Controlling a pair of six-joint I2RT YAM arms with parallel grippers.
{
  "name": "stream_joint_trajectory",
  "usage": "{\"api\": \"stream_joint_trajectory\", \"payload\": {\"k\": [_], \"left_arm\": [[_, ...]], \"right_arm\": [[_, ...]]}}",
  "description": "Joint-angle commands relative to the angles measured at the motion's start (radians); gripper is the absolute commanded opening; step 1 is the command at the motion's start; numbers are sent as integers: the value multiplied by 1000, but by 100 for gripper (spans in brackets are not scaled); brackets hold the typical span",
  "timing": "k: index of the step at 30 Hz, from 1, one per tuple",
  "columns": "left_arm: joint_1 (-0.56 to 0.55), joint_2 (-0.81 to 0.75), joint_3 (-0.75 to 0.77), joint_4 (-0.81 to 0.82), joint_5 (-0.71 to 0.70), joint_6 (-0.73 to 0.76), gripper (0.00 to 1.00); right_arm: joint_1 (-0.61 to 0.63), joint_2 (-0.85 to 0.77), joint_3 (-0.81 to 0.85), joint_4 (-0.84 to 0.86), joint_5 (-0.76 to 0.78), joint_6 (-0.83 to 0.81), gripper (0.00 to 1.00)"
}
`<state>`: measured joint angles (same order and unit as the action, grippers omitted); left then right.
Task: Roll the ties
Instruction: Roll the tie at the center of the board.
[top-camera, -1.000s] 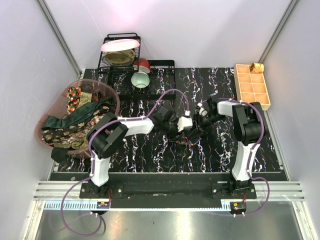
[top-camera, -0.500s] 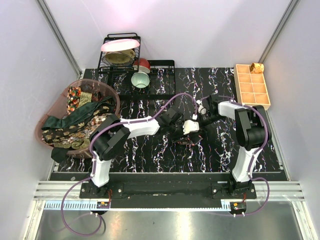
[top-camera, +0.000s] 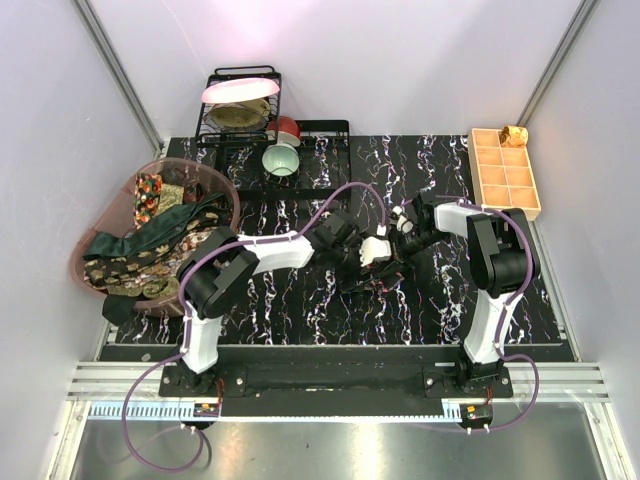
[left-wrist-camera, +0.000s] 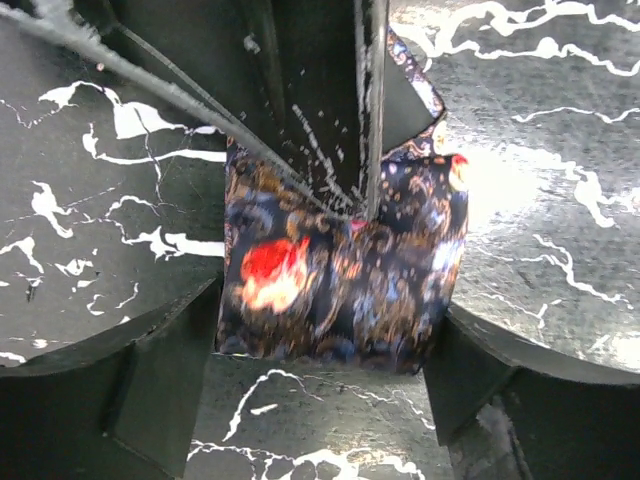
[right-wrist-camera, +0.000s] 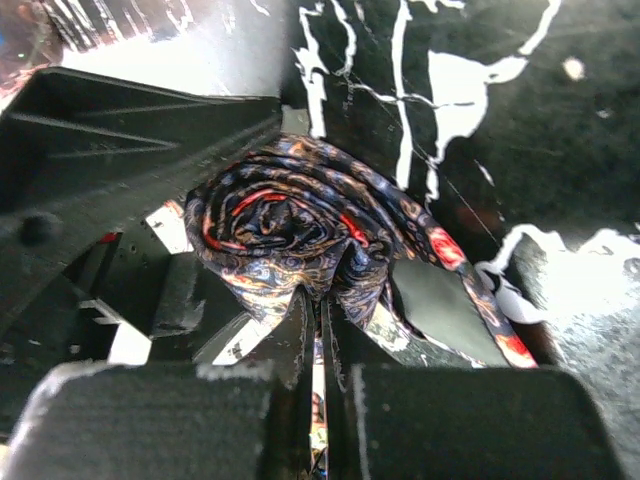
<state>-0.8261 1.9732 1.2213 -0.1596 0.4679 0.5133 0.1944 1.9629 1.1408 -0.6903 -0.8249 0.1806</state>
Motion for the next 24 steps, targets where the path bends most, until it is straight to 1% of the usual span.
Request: {"api": "stream_joint_trajectory", "payload": {"k": [1,3,4,8,16,21,24], "left_arm": [[10,-50,-19,51,136,-38,87],[10,-47,-16,63,155,-41,90],[12,-45,-17,75,159,-45,93],[12,-33,-11,97,172,-45,99],[12,12,14,123,190,-29,98],[10,35,27,134,207,-13,93],[7,38,30,134,209,11,88]], "right_arm": [[13,48,-9,-8,270,-49,0],[11,54,-7,-15,285,-52,0],[11,56,-4,-18,293,-53,0],[11,65,2,-28,326,-55,0],[11,86,22,-46,349,-52,0],[11,105,39,-58,352,-52,0],[11,114,50,-61,351,-53,0]]}}
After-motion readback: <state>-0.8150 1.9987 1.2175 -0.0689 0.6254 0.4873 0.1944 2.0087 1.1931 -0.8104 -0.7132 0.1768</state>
